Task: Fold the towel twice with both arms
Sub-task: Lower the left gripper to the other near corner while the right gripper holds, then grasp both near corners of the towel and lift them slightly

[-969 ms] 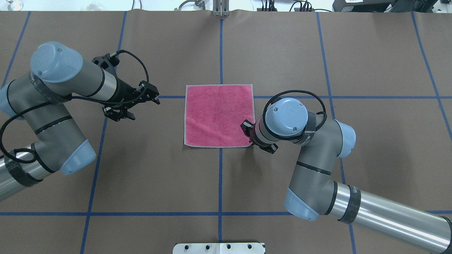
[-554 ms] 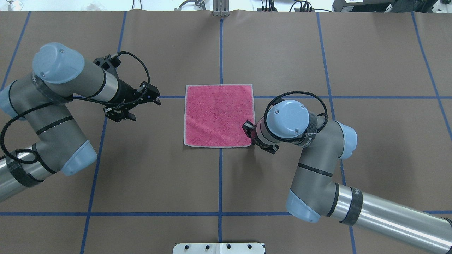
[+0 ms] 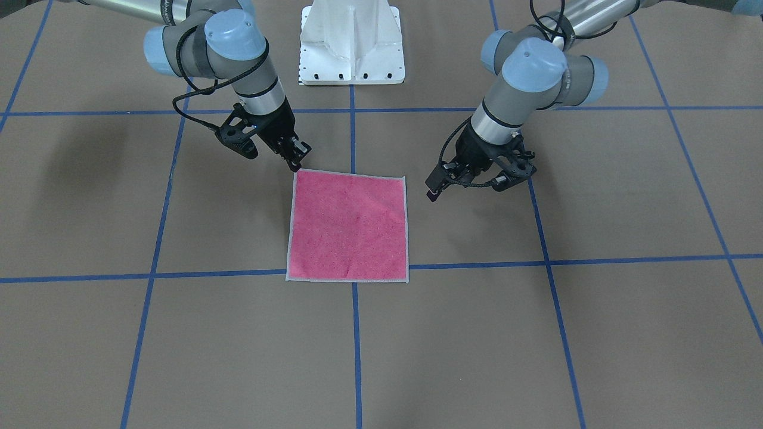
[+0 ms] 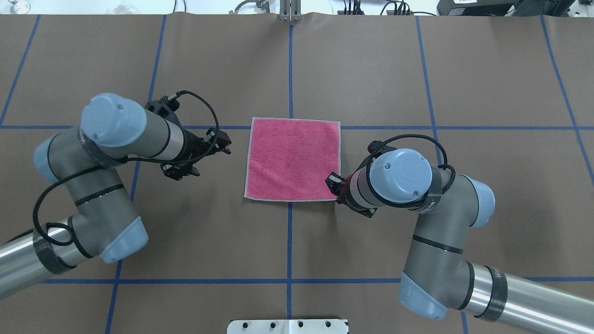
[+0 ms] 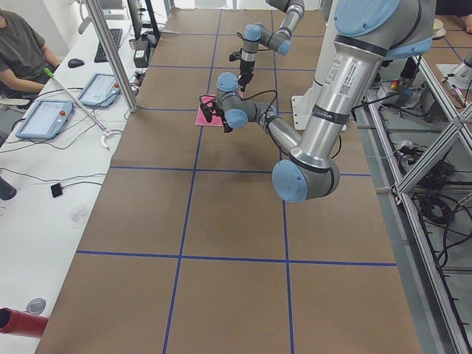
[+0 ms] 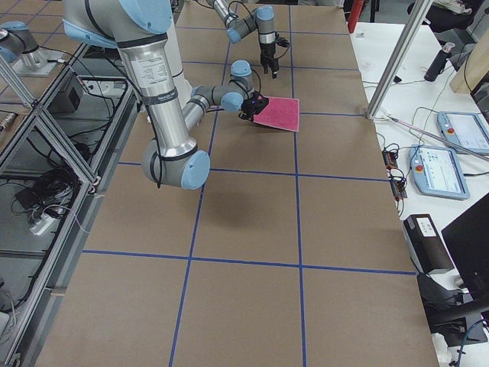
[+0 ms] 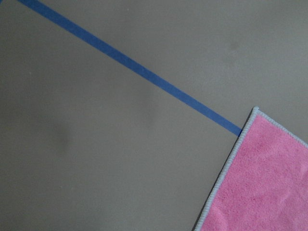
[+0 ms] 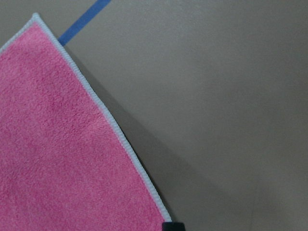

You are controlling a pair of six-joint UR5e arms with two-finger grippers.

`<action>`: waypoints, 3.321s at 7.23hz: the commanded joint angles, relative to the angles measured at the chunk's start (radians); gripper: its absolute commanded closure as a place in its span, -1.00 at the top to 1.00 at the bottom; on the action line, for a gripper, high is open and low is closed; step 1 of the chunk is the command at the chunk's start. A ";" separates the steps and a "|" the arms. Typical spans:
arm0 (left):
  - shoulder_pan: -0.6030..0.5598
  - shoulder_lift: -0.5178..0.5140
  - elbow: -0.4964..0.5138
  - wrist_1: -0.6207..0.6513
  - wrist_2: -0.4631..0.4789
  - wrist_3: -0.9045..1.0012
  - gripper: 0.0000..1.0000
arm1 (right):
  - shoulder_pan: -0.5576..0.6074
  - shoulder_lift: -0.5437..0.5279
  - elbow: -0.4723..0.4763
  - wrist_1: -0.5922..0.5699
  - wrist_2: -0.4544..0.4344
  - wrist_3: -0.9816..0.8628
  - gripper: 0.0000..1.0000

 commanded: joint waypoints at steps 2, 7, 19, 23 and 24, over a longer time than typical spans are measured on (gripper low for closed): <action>0.140 -0.035 0.001 0.042 0.119 -0.056 0.64 | -0.009 -0.013 0.015 0.000 -0.001 -0.002 -1.00; 0.171 -0.055 0.015 0.056 0.122 -0.048 0.04 | -0.009 -0.021 0.014 0.000 0.001 -0.002 -1.00; 0.166 -0.082 0.035 0.056 0.122 -0.055 -1.00 | -0.010 -0.026 0.015 0.000 0.001 -0.002 -1.00; 0.172 -0.012 -0.105 0.066 0.120 -0.099 -1.00 | -0.010 -0.057 0.070 -0.002 0.007 0.003 -1.00; 0.178 -0.009 -0.136 0.095 0.119 -0.129 -1.00 | -0.019 -0.076 0.105 -0.002 0.013 0.008 -1.00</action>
